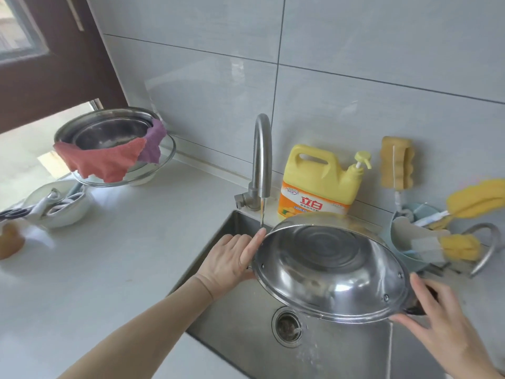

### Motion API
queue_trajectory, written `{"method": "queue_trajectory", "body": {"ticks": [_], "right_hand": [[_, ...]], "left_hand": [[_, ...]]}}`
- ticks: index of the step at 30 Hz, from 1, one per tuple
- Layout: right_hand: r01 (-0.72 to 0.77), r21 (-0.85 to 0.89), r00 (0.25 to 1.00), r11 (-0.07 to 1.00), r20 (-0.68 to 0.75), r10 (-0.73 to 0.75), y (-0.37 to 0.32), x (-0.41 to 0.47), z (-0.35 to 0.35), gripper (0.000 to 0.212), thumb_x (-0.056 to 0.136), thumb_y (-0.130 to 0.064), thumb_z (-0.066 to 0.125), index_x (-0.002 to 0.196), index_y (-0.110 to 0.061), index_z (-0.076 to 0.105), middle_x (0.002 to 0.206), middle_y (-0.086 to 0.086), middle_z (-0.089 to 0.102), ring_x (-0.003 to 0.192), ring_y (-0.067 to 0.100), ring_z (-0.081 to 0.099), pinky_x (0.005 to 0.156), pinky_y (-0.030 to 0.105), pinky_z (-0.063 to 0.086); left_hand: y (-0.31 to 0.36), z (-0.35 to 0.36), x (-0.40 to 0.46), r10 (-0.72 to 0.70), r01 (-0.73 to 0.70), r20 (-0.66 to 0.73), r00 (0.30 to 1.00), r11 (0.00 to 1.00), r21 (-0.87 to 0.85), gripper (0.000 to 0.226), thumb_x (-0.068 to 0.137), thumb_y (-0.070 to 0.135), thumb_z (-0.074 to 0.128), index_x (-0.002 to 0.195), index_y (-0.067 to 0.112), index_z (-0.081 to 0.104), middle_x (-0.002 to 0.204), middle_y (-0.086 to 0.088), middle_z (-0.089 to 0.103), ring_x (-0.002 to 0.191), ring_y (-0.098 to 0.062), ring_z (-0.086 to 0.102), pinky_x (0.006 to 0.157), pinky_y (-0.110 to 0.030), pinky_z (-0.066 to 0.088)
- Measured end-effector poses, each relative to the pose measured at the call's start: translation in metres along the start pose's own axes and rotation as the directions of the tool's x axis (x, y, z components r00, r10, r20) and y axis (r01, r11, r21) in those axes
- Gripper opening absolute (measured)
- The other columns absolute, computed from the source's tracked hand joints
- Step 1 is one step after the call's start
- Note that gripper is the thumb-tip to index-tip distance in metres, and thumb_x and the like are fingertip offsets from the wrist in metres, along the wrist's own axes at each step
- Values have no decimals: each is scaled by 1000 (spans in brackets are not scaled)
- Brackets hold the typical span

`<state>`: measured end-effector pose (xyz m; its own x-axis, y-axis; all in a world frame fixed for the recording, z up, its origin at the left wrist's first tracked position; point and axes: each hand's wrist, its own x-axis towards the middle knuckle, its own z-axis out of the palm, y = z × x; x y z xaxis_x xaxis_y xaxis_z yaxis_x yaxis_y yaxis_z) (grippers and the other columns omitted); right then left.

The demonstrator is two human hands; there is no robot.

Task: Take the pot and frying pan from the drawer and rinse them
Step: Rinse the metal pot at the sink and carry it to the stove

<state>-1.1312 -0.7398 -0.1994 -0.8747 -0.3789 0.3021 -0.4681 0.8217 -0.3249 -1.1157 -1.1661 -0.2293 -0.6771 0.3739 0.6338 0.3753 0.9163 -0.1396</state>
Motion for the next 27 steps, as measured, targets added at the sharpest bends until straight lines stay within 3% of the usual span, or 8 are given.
{"method": "queue_trajectory", "body": {"ticks": [2, 5, 7, 9, 12, 15, 20, 27], "right_hand": [[1, -24, 1000, 1000, 16, -1, -1, -1, -5, 79, 90, -73, 37, 157, -35, 19, 116, 12, 47, 88, 19, 50, 53, 29, 50], [21, -20, 999, 1000, 33, -21, -4, -1, -6, 78, 92, -70, 37, 158, -34, 16, 115, 10, 46, 79, 17, 45, 54, 26, 46], [18, 11, 998, 1000, 62, -19, -9, 0, -3, 84, 89, -63, 53, 158, -34, 14, 114, 8, 45, 76, 13, 46, 53, 24, 46], [-3, 30, 993, 1000, 120, -1, -13, 5, 5, 114, 70, -43, 85, 157, -37, 13, 114, 7, 45, 74, 16, 57, 49, 29, 52], [39, 9, 990, 999, 135, -40, -28, 21, 19, 140, 47, -27, 97, 157, -37, 12, 112, 7, 46, 67, 20, 62, 40, 32, 52], [171, -10, 979, 985, 112, -169, -46, 43, 32, 140, 46, -28, 98, 157, -34, 13, 111, 6, 44, 67, 16, 59, 41, 28, 47], [337, 22, 937, 941, 85, -338, -78, 81, 58, 130, 49, -22, 99, 152, -28, 20, 108, 11, 52, 72, 26, 67, 50, 32, 52], [459, 38, 883, 888, 92, -461, -121, 117, 80, 129, 51, -24, 98, 152, -25, 17, 103, 13, 58, 77, 23, 65, 50, 31, 54]], "left_hand": [[1, 2, 4, 10, -10, -23, 1000, 1000, -2, 92, 88, 51, 65, 147, 0, 17, 79, -5, 56, 63, -22, 54, 57, -37, 47], [-1, 3, 4, -2, 1, -30, 1000, 1000, -17, 88, 90, 51, 62, 147, -1, 20, 78, -6, 55, 63, -23, 54, 57, -38, 47], [-5, 2, -1, 0, 0, -11, 1000, 1000, -15, 92, 88, 51, 64, 148, -1, 18, 81, -6, 56, 65, -23, 55, 58, -38, 48], [-11, -2, -9, -6, 6, 6, 1000, 1000, 1, 91, 89, 55, 60, 147, -2, 19, 83, -7, 58, 68, -23, 57, 61, -37, 48], [-22, -9, -24, -65, 63, 42, 997, 997, 47, 87, 91, 60, 52, 145, -4, 26, 82, -7, 60, 67, -23, 58, 62, -36, 47], [-35, -19, -44, -131, 122, 97, 987, 989, 86, 87, 90, 63, 47, 142, -4, 29, 82, -10, 63, 65, -27, 61, 59, -37, 50], [-59, -35, -80, -239, 223, 126, 963, 966, 134, 92, 86, 65, 47, 144, -1, 23, 80, -9, 62, 65, -27, 62, 59, -37, 50], [-89, -50, -125, -356, 334, 157, 921, 930, 151, 96, 89, 71, 41, 149, -1, 21, 86, -11, 63, 76, -30, 66, 68, -40, 50]]}}
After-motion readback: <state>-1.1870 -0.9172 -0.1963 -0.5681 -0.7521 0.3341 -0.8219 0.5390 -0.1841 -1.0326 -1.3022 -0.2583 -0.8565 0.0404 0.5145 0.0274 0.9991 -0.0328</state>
